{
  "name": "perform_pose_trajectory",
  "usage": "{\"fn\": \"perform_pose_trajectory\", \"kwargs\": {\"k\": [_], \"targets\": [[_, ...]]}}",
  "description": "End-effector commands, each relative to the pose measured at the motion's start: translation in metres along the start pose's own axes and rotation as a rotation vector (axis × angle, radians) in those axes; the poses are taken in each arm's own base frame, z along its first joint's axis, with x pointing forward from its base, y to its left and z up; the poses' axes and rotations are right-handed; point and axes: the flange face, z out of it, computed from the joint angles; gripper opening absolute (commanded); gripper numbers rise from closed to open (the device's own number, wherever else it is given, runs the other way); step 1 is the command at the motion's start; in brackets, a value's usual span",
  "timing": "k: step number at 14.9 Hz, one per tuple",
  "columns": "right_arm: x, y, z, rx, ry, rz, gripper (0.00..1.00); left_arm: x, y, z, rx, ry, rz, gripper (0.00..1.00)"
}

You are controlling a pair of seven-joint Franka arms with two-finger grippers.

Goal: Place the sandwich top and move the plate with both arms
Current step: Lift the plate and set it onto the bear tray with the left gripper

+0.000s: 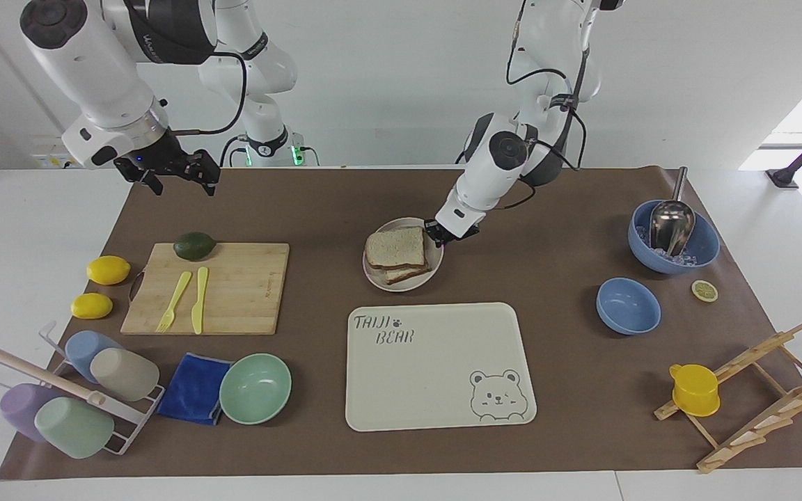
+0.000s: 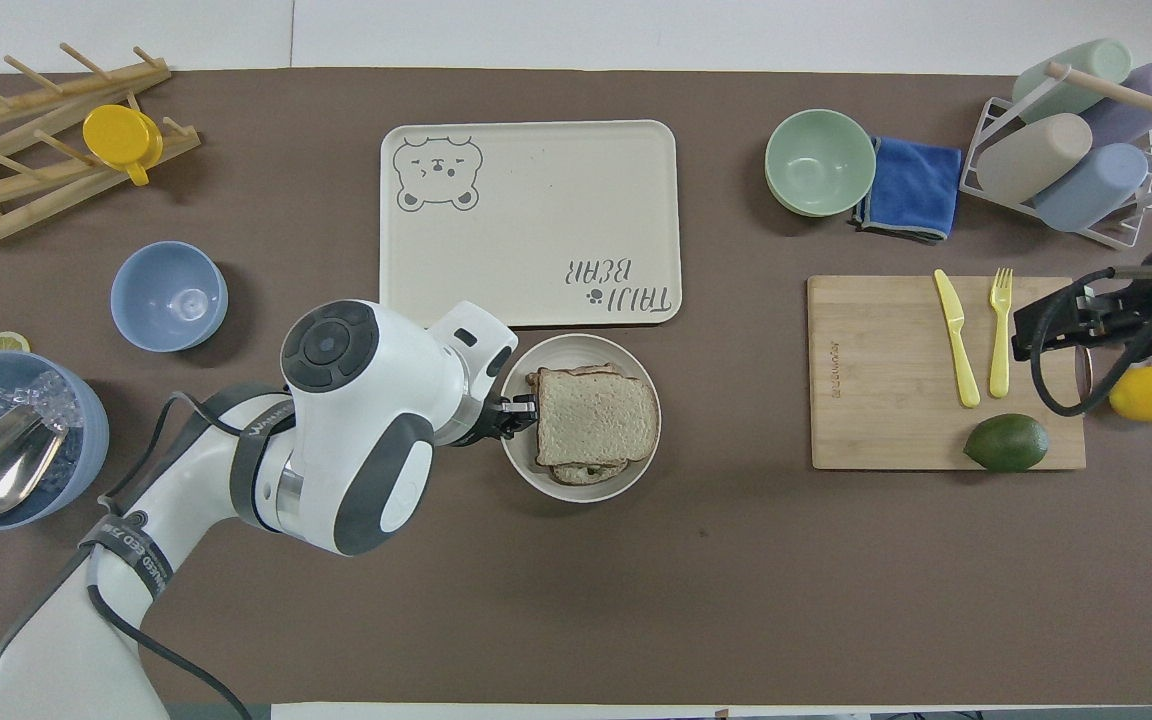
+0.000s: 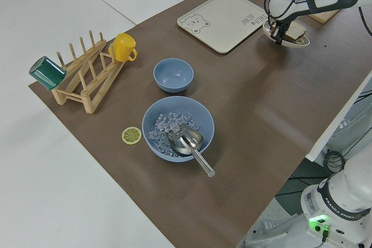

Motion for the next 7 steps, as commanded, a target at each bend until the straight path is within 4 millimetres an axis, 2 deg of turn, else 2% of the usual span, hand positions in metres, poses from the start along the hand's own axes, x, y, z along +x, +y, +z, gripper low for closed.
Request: {"fn": "perform_pose_trajectory", "kwargs": {"k": [1, 7], "targets": [[-0.004, 0.002, -0.001, 0.018, 0.004, -0.011, 1.00, 0.015, -0.004, -0.029, -0.018, -0.008, -0.008, 0.00], [-0.004, 0.002, -0.001, 0.018, 0.004, -0.011, 1.00, 0.068, -0.015, -0.078, -0.090, 0.024, -0.074, 0.00]]}}
